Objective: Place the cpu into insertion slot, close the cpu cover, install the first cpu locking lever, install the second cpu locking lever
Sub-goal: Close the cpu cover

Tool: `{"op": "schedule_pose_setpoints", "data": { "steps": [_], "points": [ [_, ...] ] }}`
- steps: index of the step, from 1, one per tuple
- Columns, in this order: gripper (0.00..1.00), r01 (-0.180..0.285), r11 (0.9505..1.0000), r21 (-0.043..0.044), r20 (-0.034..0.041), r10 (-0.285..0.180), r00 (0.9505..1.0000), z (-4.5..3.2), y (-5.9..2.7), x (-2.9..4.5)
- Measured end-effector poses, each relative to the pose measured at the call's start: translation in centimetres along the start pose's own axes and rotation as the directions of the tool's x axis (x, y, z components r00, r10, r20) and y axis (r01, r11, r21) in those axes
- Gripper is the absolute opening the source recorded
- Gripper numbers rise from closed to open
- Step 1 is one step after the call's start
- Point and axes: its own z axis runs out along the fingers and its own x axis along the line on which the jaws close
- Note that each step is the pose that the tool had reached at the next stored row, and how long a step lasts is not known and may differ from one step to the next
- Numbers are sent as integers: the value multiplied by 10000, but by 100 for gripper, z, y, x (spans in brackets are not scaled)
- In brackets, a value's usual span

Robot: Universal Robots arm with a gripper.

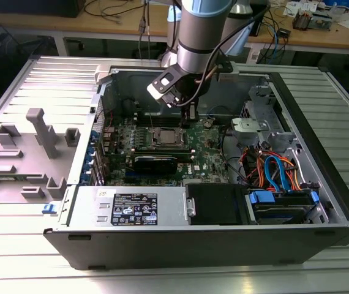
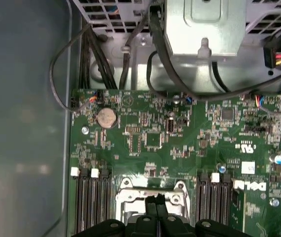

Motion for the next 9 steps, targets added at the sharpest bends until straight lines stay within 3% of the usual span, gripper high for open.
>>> {"op": "schedule_pose_setpoints", "data": {
  "steps": [7,9],
  "points": [
    [11,8,10000,-4,-28,-8,10000,48,-241,7],
    [11,12,10000,-5,-39,-12,10000,75,-354,10]
  ]
}}
